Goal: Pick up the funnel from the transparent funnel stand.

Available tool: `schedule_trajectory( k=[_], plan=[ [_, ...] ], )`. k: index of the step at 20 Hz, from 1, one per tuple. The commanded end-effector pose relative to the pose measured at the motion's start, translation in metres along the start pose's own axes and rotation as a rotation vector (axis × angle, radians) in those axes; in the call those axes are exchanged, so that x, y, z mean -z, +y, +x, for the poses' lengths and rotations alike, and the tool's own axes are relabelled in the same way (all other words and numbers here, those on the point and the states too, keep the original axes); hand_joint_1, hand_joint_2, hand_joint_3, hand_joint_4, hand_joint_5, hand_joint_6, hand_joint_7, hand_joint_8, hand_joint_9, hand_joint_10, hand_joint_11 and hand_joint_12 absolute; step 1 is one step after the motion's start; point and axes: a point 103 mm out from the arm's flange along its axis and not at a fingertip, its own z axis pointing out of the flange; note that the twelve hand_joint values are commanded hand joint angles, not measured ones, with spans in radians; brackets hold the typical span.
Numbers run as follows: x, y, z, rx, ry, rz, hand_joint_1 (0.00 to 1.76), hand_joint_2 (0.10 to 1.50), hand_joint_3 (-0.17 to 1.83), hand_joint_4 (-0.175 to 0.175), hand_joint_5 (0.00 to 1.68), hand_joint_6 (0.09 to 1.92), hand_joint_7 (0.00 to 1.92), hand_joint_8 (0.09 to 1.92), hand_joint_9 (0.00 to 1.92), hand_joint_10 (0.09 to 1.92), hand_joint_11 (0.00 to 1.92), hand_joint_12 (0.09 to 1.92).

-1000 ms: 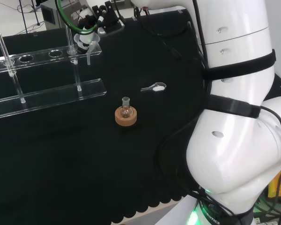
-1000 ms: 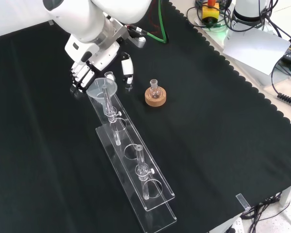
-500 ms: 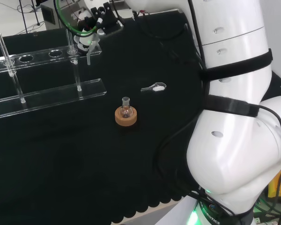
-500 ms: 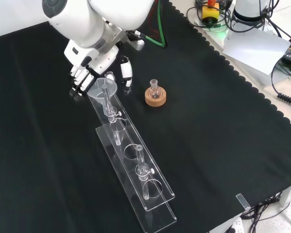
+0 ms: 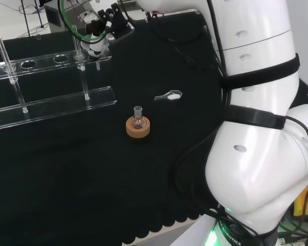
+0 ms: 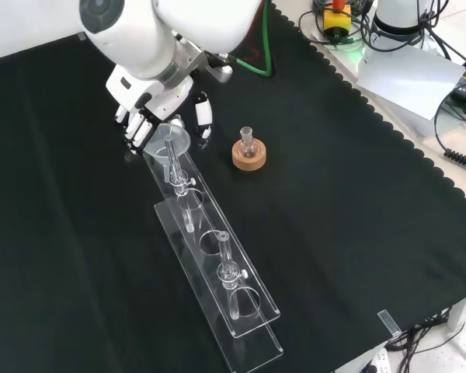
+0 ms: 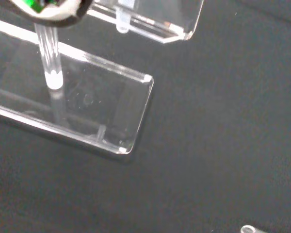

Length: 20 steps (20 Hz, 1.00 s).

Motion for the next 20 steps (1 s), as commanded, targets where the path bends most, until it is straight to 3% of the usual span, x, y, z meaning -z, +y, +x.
schedule_trajectory(
  k=[1, 5, 11, 20],
  plan=[
    [0.035, -0.019, -0.004, -0.044, -0.135, -0.153, 0.89, 0.69, 0.63, -0.056, 0.66, 0.62, 0.67, 0.76, 0.96, 0.62, 0.49, 1.29],
    [0.065, -0.037, -0.014, -0.060, -0.147, -0.175, 0.91, 0.71, 0.66, -0.031, 0.73, 0.83, 0.72, 0.77, 1.00, 0.62, 0.52, 1.28],
    [0.106, -0.073, -0.029, -0.088, -0.137, -0.121, 0.92, 0.72, 0.67, -0.030, 0.72, 0.86, 0.71, 0.77, 1.01, 0.62, 0.53, 1.28],
    [0.107, -0.127, -0.046, -0.113, -0.097, -0.060, 0.92, 0.72, 0.68, -0.035, 0.68, 0.89, 0.68, 0.77, 1.01, 0.62, 0.54, 1.27]
  ],
)
